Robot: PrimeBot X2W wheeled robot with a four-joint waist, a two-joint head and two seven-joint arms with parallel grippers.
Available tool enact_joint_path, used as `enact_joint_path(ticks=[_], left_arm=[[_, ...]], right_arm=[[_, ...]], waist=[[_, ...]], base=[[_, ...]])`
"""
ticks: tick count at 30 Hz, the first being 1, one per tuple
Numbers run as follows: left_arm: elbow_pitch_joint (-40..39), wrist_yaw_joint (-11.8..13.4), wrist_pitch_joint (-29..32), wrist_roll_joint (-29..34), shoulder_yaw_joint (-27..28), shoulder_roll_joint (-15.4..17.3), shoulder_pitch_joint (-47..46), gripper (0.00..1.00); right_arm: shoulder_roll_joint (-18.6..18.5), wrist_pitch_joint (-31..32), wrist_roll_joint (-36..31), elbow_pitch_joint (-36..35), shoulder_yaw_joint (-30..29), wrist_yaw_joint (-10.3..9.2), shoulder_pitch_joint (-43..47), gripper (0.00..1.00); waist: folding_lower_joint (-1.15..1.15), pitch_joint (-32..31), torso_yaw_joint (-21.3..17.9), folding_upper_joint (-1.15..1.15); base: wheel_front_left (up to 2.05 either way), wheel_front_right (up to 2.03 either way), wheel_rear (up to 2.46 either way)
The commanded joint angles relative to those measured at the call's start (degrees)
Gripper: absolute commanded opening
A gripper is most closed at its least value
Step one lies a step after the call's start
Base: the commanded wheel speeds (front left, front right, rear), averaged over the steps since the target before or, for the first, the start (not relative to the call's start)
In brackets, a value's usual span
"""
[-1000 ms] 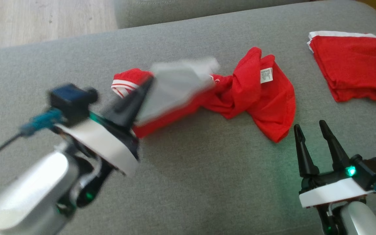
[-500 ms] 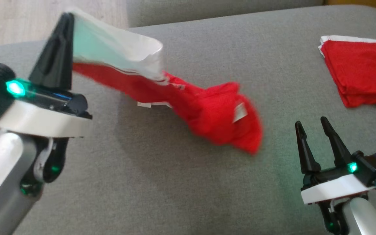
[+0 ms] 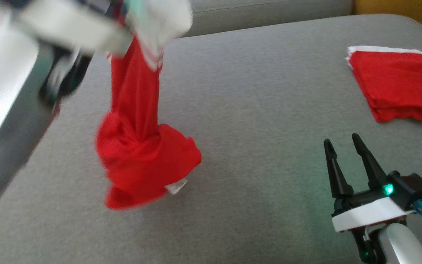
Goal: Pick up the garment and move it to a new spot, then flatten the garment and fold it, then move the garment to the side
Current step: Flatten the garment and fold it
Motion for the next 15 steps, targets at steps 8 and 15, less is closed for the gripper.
enact_joint_path(ticks=[8,15], left_arm=[[21.42,-4.86,-7.09,7.39,0.14,-9.66,-23.67,0.0],[35.67,-4.18,-12.44,8.02,1.58,-13.43,-29.05,0.0]], right_arm=[[1.37,-0.33,0.88,-0.59,1.85,0.39,-2.14,1.0],[2.34,-0.33,0.97,-0.47,1.28,0.39,-1.54,1.0]], waist=[[0.0,0.37,-6.49,0.0],[0.0,0.35,-8.49,0.0]], base=[[0.0,0.0,0.0],[0.0,0.0,0.0]])
